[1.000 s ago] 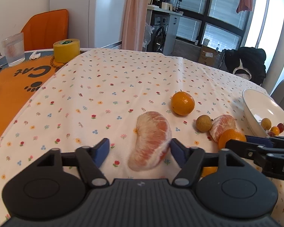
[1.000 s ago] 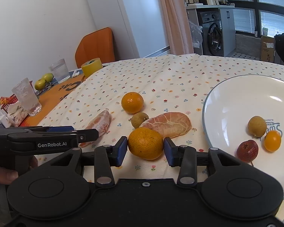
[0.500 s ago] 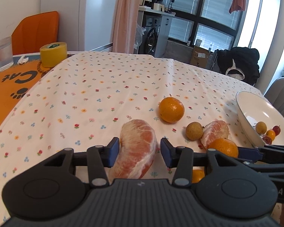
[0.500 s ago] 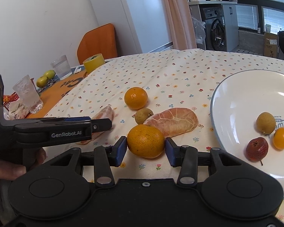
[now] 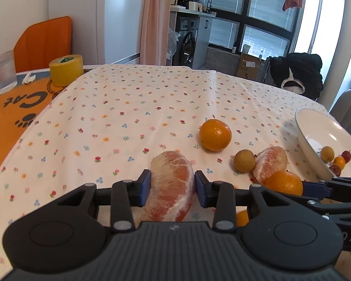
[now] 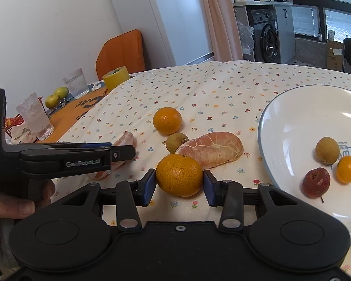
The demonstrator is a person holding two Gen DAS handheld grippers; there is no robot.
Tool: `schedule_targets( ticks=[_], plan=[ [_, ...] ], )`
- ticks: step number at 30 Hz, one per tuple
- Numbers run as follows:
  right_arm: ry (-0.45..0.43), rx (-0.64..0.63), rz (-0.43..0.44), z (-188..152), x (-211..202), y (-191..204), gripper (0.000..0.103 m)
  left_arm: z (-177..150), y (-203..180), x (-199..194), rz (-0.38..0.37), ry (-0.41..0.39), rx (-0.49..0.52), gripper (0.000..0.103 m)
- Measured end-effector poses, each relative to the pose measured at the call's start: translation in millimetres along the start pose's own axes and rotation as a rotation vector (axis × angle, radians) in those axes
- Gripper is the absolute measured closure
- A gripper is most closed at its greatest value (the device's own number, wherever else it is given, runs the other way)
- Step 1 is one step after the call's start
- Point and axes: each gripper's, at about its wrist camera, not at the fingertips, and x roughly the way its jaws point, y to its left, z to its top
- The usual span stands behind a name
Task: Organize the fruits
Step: 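Grasp the peeled pomelo segment with the left tool while the right tool lifts the large orange, then carry the orange and pomelo segment over the white plate and open both tools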
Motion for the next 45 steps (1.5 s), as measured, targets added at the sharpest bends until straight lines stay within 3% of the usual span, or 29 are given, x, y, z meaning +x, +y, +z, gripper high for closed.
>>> schedule_targets(
  ticks=[22,45],
  plan=[
    [-0.087,-0.003,-0.018,0.2,-44.9,0.4,0.062,0.0,-24.8,-58.8,-0.061,-0.103,0.006,0.065],
    [-0.171,0.075,-0.121,-11.5,-100.6,-51.2,0.062,4.1,-90.3,-70.9,-0.162,-0.151,0.087,0.065]
  ],
)
